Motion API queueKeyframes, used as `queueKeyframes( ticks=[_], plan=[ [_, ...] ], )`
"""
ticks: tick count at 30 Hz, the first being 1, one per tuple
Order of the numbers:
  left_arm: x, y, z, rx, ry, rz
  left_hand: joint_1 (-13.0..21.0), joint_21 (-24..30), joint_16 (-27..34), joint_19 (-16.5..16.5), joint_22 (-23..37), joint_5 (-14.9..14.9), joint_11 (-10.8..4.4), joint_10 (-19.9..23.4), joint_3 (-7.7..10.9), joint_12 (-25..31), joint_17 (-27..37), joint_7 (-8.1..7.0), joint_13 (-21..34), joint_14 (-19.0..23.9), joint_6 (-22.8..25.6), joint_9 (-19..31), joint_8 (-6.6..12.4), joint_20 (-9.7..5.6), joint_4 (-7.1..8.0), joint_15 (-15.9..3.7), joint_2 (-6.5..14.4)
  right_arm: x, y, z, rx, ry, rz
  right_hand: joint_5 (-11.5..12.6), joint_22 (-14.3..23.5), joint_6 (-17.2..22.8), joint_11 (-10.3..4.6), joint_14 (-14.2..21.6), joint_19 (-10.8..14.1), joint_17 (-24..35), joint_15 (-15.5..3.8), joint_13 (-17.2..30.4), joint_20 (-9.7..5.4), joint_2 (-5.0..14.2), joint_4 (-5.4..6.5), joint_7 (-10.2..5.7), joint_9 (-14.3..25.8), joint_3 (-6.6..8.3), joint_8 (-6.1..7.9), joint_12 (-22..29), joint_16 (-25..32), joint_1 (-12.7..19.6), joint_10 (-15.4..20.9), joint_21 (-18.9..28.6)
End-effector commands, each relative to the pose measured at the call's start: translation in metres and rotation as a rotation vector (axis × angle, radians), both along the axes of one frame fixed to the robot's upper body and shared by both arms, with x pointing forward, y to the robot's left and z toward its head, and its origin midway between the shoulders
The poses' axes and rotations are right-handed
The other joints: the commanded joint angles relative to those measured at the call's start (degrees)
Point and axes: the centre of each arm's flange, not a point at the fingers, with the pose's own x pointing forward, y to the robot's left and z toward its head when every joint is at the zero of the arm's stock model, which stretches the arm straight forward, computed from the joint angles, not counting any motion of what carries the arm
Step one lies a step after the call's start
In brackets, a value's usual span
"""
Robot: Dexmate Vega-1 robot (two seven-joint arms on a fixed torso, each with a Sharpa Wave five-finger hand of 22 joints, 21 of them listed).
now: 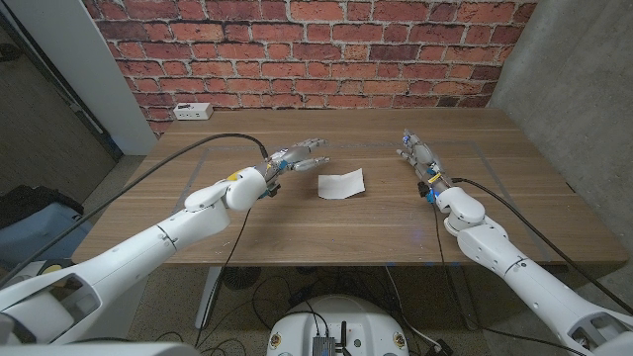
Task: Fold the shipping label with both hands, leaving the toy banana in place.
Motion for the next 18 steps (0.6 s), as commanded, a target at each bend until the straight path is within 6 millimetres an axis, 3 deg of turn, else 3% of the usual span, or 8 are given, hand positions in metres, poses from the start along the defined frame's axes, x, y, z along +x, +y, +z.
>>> queueKeyframes(
  ticks=[1, 18],
  plan=[
    [-0.007, 0.000, -0.007, 0.036, -0.007, -0.003, 0.9, -0.1, 0.0, 0.3, 0.2, -0.1, -0.06, 0.4, 0.14, 0.5, 0.1, 0.01, 0.2, -1.6, 0.4, 0.2, 0.18, -0.26, -0.23, -1.19, 0.2, -0.010, 0.010, -0.002, -0.026, -0.012, -0.004, -0.1, 0.2, 0.4, 0.33, -0.2, 0.1, 0.0, 0.17, 0.2, 0.21, 0.04, -0.28, -0.03, 0.2, 0.24, 0.32, -0.2, 0.1, 0.9, 0.2, 0.4],
    [-0.015, 0.006, -0.018, 0.068, -0.005, 0.002, 1.9, 0.1, 0.3, 2.1, 0.2, -0.2, -0.29, 2.5, 0.59, 0.8, 0.0, 0.21, 0.2, 0.2, 3.3, 0.2, 0.70, -0.02, -1.08, -1.43, 0.5, -0.026, 0.024, -0.008, -0.084, -0.028, -0.027, -0.3, 0.2, 0.8, 0.47, 0.2, 0.3, -0.1, 0.15, 0.2, 0.09, 0.36, -0.85, -0.10, 0.2, 0.69, 0.44, -0.1, 0.2, 1.6, 0.6, 0.5]
  ],
)
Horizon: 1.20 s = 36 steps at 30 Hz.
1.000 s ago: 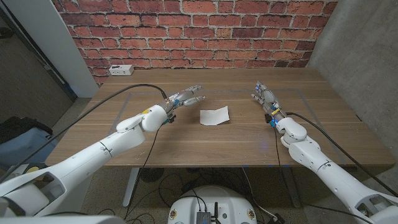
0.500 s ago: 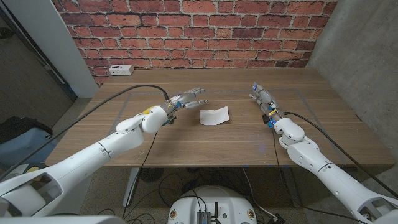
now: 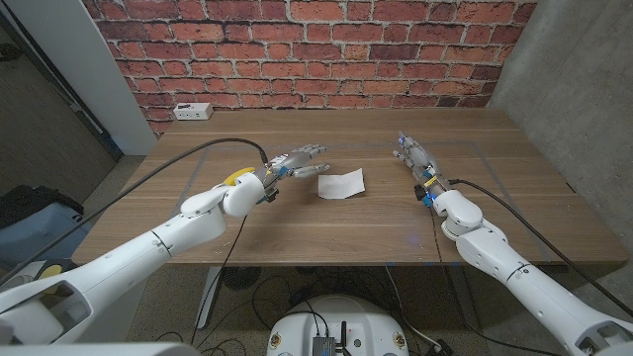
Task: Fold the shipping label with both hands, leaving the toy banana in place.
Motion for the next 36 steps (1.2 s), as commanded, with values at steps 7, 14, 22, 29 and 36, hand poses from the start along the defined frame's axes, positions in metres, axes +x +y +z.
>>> queueKeyframes(
  ticks=[7, 14, 22, 29, 36],
  plan=[
    [-0.006, 0.006, -0.010, 0.030, 0.014, 0.009, 1.5, 0.1, 0.6, 1.8, 0.2, -0.3, 0.44, 3.1, 0.57, 0.8, 0.1, 0.23, 0.2, 2.4, 3.6, 0.3, 0.73, 2.21, -1.04, -0.75, -0.1, -0.014, 0.015, -0.004, -0.074, -0.002, -0.031, -0.5, 0.2, 1.1, 0.33, 0.3, 0.3, 0.1, 0.04, 0.2, 0.06, 0.17, -0.44, -0.08, 0.2, 0.27, 0.50, 0.0, 0.3, 0.8, 0.7, 0.5],
    [-0.006, 0.006, -0.011, 0.039, 0.020, 0.011, 1.6, 0.5, 0.8, 3.9, 0.2, -0.4, 0.49, 5.2, 0.68, 1.0, 0.1, 1.57, 0.2, 5.2, 7.3, 0.3, 1.13, 3.05, -1.27, -0.42, -0.2, -0.018, 0.019, -0.005, -0.087, 0.012, -0.054, -0.6, 0.2, 1.5, 0.24, 0.9, 0.6, 0.3, 0.07, 0.2, -0.22, 1.21, -0.17, -0.50, 0.2, 0.86, 0.55, 0.2, 0.6, 0.8, 1.6, 0.6],
    [-0.006, 0.006, -0.014, 0.057, 0.020, 0.018, 1.6, 0.8, 1.1, 5.5, 0.2, -0.4, 0.84, 6.7, 0.80, 1.1, 0.1, 2.33, 0.2, 7.7, 9.0, 0.3, 0.98, 3.16, -1.23, 0.40, -0.2, -0.020, 0.024, -0.005, -0.112, 0.023, -0.070, -0.8, 0.2, 2.0, -0.03, 1.6, 0.8, 0.3, -0.13, 0.3, -0.49, 1.87, -0.78, -0.79, 0.2, 2.10, 0.56, 0.2, 0.7, 2.0, 2.1, 0.6],
    [-0.007, 0.007, -0.013, 0.062, 0.022, 0.025, 1.6, 1.1, 1.3, 7.3, 0.2, -0.4, 0.92, 8.0, 0.90, 1.1, 0.2, 3.08, 0.2, 9.8, 10.7, 0.3, 0.95, 2.91, -1.20, 0.84, -0.2, -0.024, 0.026, -0.007, -0.115, 0.057, -0.099, -0.9, 0.3, 2.8, 0.31, 2.7, 1.7, 0.5, -0.45, 0.3, -0.81, 3.10, -0.69, -1.33, 0.2, 3.65, 0.69, 0.4, 1.2, 3.0, 3.2, 0.9],
    [-0.006, 0.005, -0.013, 0.083, 0.026, 0.033, 2.1, 1.4, 1.1, 9.0, 0.2, -0.4, 1.19, 9.9, 1.53, 1.2, 0.1, 3.81, 0.1, 11.7, 12.8, 0.3, 1.01, 2.26, -1.46, 0.20, 0.4, -0.028, 0.029, -0.007, -0.142, 0.075, -0.111, -0.9, 0.3, 3.8, 0.52, 3.5, 2.3, 0.7, -0.18, 0.3, -0.72, 3.33, -0.46, -1.10, 0.2, 4.77, 0.90, 0.6, 1.5, 3.6, 4.1, 1.0]
  ],
)
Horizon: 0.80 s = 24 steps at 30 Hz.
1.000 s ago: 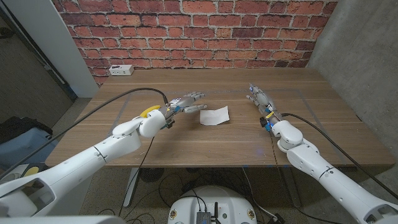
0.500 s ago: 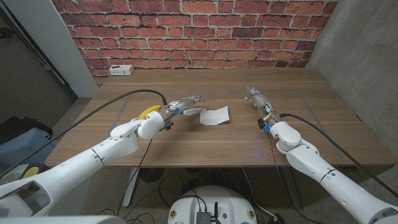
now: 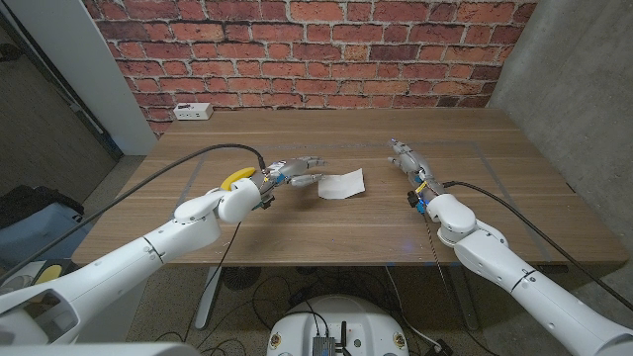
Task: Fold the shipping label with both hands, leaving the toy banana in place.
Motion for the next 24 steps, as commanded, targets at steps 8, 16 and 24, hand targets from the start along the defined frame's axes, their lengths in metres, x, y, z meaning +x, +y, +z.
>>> queueKeyframes(
  ticks=[8, 16, 24],
  plan=[
    [0.002, -0.004, -0.002, 0.050, 0.004, 0.018, 1.0, 0.5, 0.0, 2.4, 0.2, -0.1, 0.30, 4.0, 1.12, 0.6, 0.1, 1.36, 0.1, 3.3, 4.2, 0.3, 0.21, -1.08, -0.61, -0.53, 0.3, -0.010, 0.009, 0.000, -0.057, 0.044, -0.031, -0.3, 0.3, 1.4, 0.40, 1.3, 1.3, 0.4, 0.09, 0.3, 0.06, 0.22, 0.29, 0.01, 0.3, 1.36, 0.63, 0.4, 0.8, 0.9, 1.4, 0.7],
    [0.003, -0.007, -0.003, 0.071, -0.002, 0.019, 1.2, 0.6, 0.0, 3.4, 0.2, -0.2, 0.09, 5.5, 1.27, 0.7, 0.0, 1.43, 0.1, 4.9, 5.7, 0.3, 0.15, -2.06, -0.83, -1.03, 0.1, -0.013, 0.016, 0.003, -0.079, 0.051, -0.018, -0.5, 0.3, 2.7, 1.02, 2.6, 2.9, 0.5, 0.82, 0.4, 0.88, -0.13, 0.67, 0.98, 0.3, 2.25, 0.76, 0.7, 1.3, 1.2, 3.0, 1.0],
    [0.003, -0.008, -0.005, 0.075, -0.009, 0.012, 1.2, 0.9, 0.0, 5.6, 0.1, -0.2, 0.02, 8.5, 1.40, 0.9, 0.0, 2.05, 0.1, 7.5, 8.2, 0.3, 0.11, -4.85, -1.00, -1.13, -0.1, -0.015, 0.022, 0.004, -0.105, 0.042, -0.021, -0.6, 0.3, 3.5, 1.17, 4.0, 4.3, 0.6, 1.18, 0.4, 1.22, -0.28, 0.90, 1.36, 0.3, 2.75, 0.77, 1.0, 1.7, 1.3, 4.4, 1.3]
  ],
)
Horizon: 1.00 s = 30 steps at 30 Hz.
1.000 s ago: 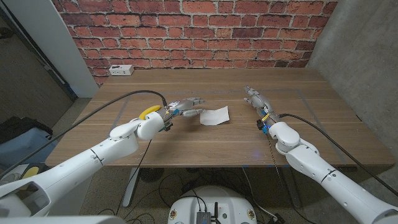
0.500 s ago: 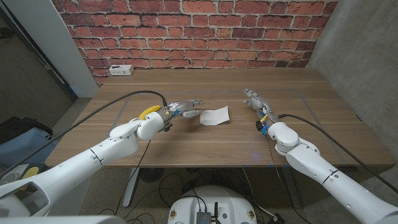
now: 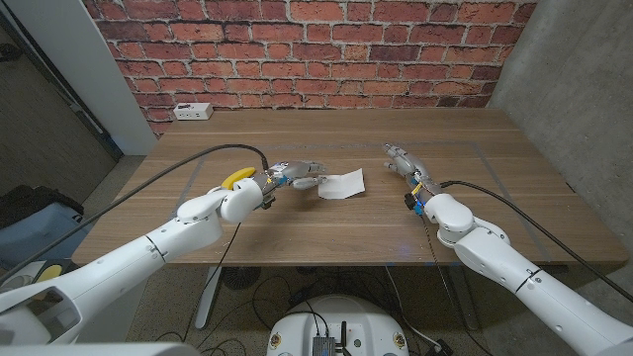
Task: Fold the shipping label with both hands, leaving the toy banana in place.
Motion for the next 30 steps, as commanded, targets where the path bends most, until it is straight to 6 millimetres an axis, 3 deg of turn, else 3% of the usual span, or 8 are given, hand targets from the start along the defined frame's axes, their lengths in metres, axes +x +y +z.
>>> queueKeyframes(
  ticks=[1, 6, 8, 12, 22, 30],
  plan=[
    [0.000, -0.003, -0.003, 0.016, -0.007, -0.006, 0.7, 0.3, -0.1, 1.0, 0.1, 0.0, -0.13, 1.5, 0.44, 0.4, 0.0, 0.15, 0.1, 1.6, 2.1, 0.3, 0.27, -0.38, -0.03, -0.25, -0.2, -0.005, 0.009, 0.003, -0.034, -0.001, -0.001, -0.2, 0.3, 0.8, 0.19, 1.0, 1.1, 0.1, -0.03, 0.1, 0.02, -0.24, 0.13, 0.43, 0.3, 0.46, 0.35, 0.6, 0.5, 0.7, 1.3, 0.5],
    [-0.001, -0.003, -0.005, 0.017, -0.009, -0.007, 0.6, 0.5, 0.0, 2.4, 0.0, 0.0, -0.17, 3.5, 0.55, 0.6, 0.0, 0.57, 0.1, 3.3, 3.7, 0.3, 0.25, -0.26, -0.07, -0.39, -0.2, -0.006, 0.013, 0.003, -0.043, -0.006, 0.006, -0.3, 0.2, 1.5, 0.12, 1.8, 2.0, 0.1, 0.32, 0.1, 0.16, -0.39, 0.18, 1.04, 0.3, 0.72, 0.45, 0.8, 0.7, 0.8, 2.3, 0.7],
    [-0.001, -0.003, -0.005, 0.020, -0.013, -0.006, 0.6, 0.6, 0.0, 3.1, 0.0, 0.0, -0.24, 4.3, 0.62, 0.6, 0.0, -0.37, 0.1, 4.2, 4.5, 0.3, 0.22, -0.71, -0.10, -0.57, -0.2, -0.006, 0.015, 0.004, -0.053, -0.003, 0.008, -0.3, 0.2, 1.7, 0.16, 1.9, 2.2, 0.1, 0.37, 0.0, 0.25, -0.44, 0.19, 1.17, 0.3, 0.76, 0.48, 0.8, 0.7, 0.8, 2.4, 0.7],
    [-0.002, -0.003, -0.005, 0.026, -0.023, -0.003, 0.7, 0.9, 0.0, 5.4, -0.1, 0.0, -0.25, 7.0, 0.94, 0.7, 0.0, -0.11, 0.1, 6.5, 7.4, 0.3, 0.35, -1.65, -0.28, -0.88, -0.1, -0.007, 0.019, 0.005, -0.063, -0.001, 0.015, -0.3, 0.2, 2.6, 0.30, 2.7, 2.8, 0.1, 0.49, 0.0, 0.58, -0.57, 0.23, 1.16, 0.3, 0.97, 0.69, 0.9, 0.9, 0.8, 3.0, 0.8],
    [-0.004, 0.001, -0.008, 0.027, -0.031, 0.011, 0.9, 1.3, 0.0, 8.6, -0.2, 0.1, -0.62, 10.6, 1.47, 0.7, 0.0, 0.79, 0.1, 10.0, 12.2, 0.3, 0.65, -1.11, -0.61, -1.11, -0.1, -0.010, 0.030, 0.009, -0.099, 0.002, 0.041, -0.3, 0.2, 3.1, 0.31, 3.3, 3.6, 0.0, 0.56, 0.0, 0.70, -0.75, 0.38, 1.35, 0.3, 1.23, 0.69, 0.9, 0.9, 0.8, 3.7, 0.8],
    [-0.002, 0.001, -0.011, 0.044, -0.028, 0.028, 0.8, 1.0, -0.3, 8.6, -0.2, 0.0, -0.51, 10.9, 1.57, 0.3, 0.0, 1.82, 0.1, 10.3, 12.8, 0.3, 0.33, -1.02, -0.64, -1.08, -0.2, -0.013, 0.036, 0.012, -0.118, 0.004, 0.046, -0.4, 0.2, 3.5, 0.29, 3.7, 4.0, 0.0, 0.67, 0.0, 0.95, -0.91, 0.42, 1.57, 0.3, 1.42, 0.67, 0.9, 0.8, 0.8, 4.1, 0.8]
  ],
)
